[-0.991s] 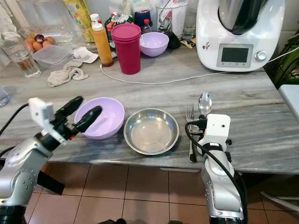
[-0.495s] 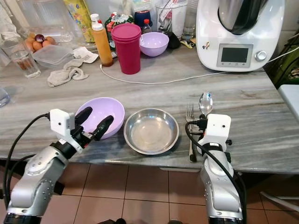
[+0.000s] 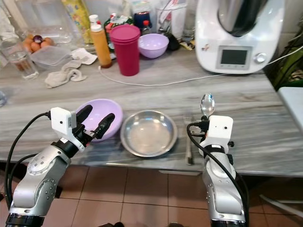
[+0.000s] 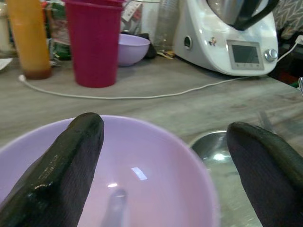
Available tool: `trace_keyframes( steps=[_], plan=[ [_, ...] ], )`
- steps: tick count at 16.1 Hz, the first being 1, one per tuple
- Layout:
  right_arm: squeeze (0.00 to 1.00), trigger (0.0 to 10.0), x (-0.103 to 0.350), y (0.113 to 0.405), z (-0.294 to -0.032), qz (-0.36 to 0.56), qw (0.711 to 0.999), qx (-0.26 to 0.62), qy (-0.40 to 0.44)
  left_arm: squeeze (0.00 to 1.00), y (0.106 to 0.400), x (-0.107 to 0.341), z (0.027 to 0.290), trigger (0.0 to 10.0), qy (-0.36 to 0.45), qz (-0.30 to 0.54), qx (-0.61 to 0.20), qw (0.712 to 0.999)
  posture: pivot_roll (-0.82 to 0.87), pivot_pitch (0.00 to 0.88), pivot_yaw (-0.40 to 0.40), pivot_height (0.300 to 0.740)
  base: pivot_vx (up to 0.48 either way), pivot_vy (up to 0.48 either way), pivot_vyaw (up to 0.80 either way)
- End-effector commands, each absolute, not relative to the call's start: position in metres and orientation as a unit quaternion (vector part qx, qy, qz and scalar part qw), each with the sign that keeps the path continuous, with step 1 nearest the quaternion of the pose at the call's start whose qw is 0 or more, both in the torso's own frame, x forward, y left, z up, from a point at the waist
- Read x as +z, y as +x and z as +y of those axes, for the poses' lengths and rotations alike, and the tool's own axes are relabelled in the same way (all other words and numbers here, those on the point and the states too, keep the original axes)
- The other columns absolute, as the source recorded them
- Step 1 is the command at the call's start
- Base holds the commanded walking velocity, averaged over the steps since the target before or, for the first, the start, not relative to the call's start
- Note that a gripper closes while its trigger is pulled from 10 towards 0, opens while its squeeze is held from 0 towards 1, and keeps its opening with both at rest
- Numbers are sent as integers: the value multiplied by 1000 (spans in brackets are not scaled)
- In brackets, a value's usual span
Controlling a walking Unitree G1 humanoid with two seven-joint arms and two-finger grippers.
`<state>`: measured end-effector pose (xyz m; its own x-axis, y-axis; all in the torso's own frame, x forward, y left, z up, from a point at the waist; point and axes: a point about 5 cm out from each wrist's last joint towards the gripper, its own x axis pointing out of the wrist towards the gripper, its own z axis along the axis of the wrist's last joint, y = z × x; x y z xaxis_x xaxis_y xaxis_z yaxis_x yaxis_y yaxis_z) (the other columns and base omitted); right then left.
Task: Setting the table
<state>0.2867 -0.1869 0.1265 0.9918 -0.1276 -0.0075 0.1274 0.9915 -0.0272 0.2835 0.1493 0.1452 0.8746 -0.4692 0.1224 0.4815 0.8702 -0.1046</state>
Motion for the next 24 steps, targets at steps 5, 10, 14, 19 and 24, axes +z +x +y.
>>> trace_keyframes(
  steps=[5, 10, 14, 19, 24],
  plan=[
    [0, 10000, 130, 287, -187, -6, 998, -67, -12, 0, 284, 149, 151, 10000, -58, -50, -243, 967, -208, 110, 53, 740, 0, -383, 0],
    [0, 10000, 129, 287, -187, -7, 998, -68, -13, 0, 286, 156, 155, 10000, -60, -69, -228, 969, -205, 111, 54, 740, 0, -219, 0],
    [0, 10000, 129, 287, -186, -9, 998, -66, -14, 0, 293, 173, 175, 10000, 3, -124, -148, 981, -201, 110, 54, 740, 0, 0, 0],
    [0, 10000, 126, 288, -178, -3, 999, -50, -7, 0, 258, 141, 174, 10000, -19, -63, -263, 963, -184, 117, 56, 740, 0, 0, 0],
    [0, 10000, 122, 297, -158, 23, 999, -5, 42, 0, 253, 135, 171, 10000, 0, -44, -313, 949, -174, 117, 55, 740, 0, 0, 0]
  ],
)
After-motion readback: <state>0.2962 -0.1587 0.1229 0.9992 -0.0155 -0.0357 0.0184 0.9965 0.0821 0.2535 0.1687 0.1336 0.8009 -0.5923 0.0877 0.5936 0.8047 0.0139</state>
